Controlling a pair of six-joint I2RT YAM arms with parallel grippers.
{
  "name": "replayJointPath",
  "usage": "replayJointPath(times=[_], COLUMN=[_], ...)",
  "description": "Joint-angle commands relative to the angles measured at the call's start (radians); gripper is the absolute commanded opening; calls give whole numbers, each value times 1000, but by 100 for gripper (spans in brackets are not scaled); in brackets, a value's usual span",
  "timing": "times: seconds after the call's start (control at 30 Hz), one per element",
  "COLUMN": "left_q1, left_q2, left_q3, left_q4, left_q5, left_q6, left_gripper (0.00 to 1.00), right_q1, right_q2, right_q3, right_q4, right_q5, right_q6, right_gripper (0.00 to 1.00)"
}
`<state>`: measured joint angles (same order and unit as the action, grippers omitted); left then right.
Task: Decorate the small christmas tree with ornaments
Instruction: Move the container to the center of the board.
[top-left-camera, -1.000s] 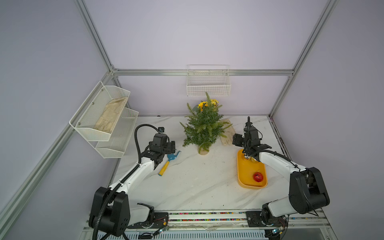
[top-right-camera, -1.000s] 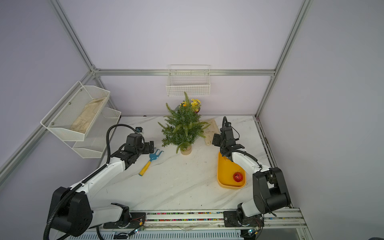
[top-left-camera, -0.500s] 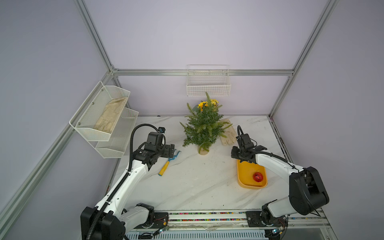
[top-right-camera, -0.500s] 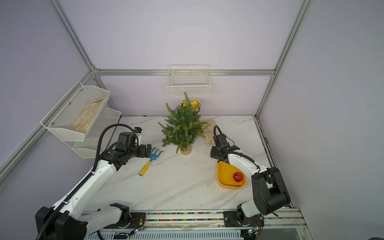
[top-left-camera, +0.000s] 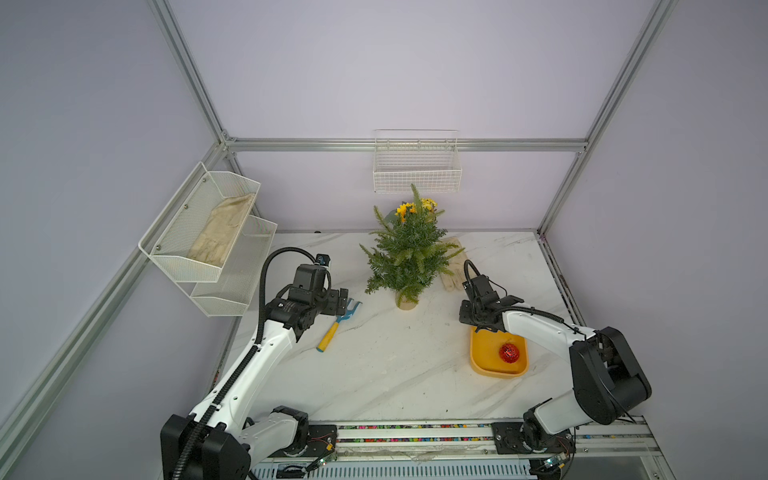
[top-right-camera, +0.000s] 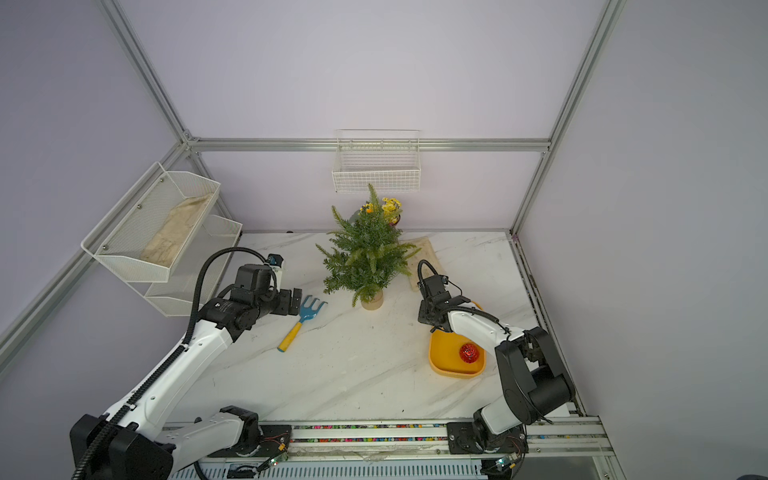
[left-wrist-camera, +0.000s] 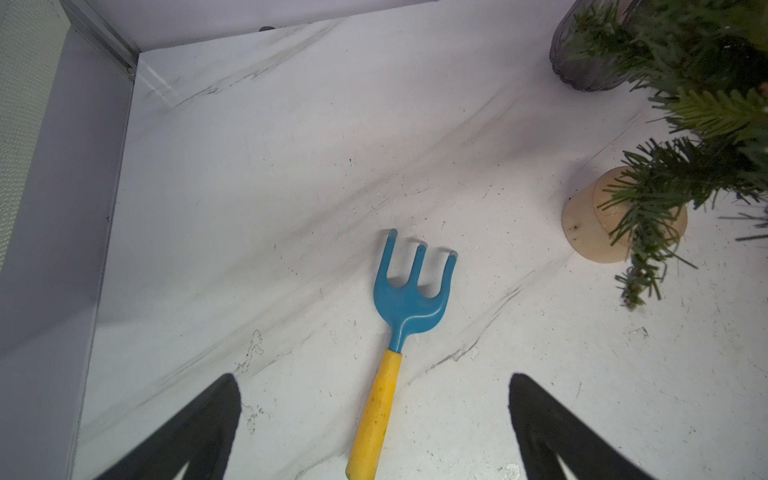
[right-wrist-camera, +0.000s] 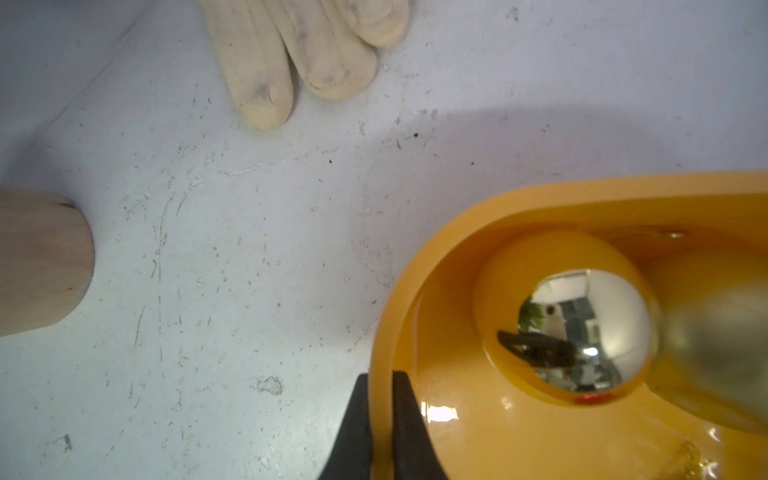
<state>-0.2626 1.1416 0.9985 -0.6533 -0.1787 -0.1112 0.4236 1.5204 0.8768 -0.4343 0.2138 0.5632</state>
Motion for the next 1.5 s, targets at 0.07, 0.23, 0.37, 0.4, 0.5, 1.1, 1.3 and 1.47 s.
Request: replayJointPath(times=[0.07,0.23,0.37,0.4,0.5,1.1,1.3,1.47], left_q1=[3,4,3,4,4,4,3,4], left_q2=[-30,-33,-34,-34,-37,-43,-39,-34], left_q3=[-20,-21,-21,-21,-21,-34,-34,-35], left_q4=[22,24,25,25,26,30,32,32], left_q5=[3,9,9,8,5,23,30,31], left_q6=[15,15,15,16,15,13,11,11], left_gripper=[100,100,100,100,100,100,100,100], right_q1=[94,219,327,358,440,691,699,701], right_q2=[-42,-88,-89,-80,-58,46,60,75], right_q3=[0,-9,3,11,34,49,13,8], right_q4=[-24,-13,31,35,44,160,154,121], right_q5=[-52,-130,-203,-200,-196,-364,-360,-394], right_q6=[43,-38,-146,-174,-274,-947,-1049,-1054], right_gripper=[2,4,5,5,5,3,3,3])
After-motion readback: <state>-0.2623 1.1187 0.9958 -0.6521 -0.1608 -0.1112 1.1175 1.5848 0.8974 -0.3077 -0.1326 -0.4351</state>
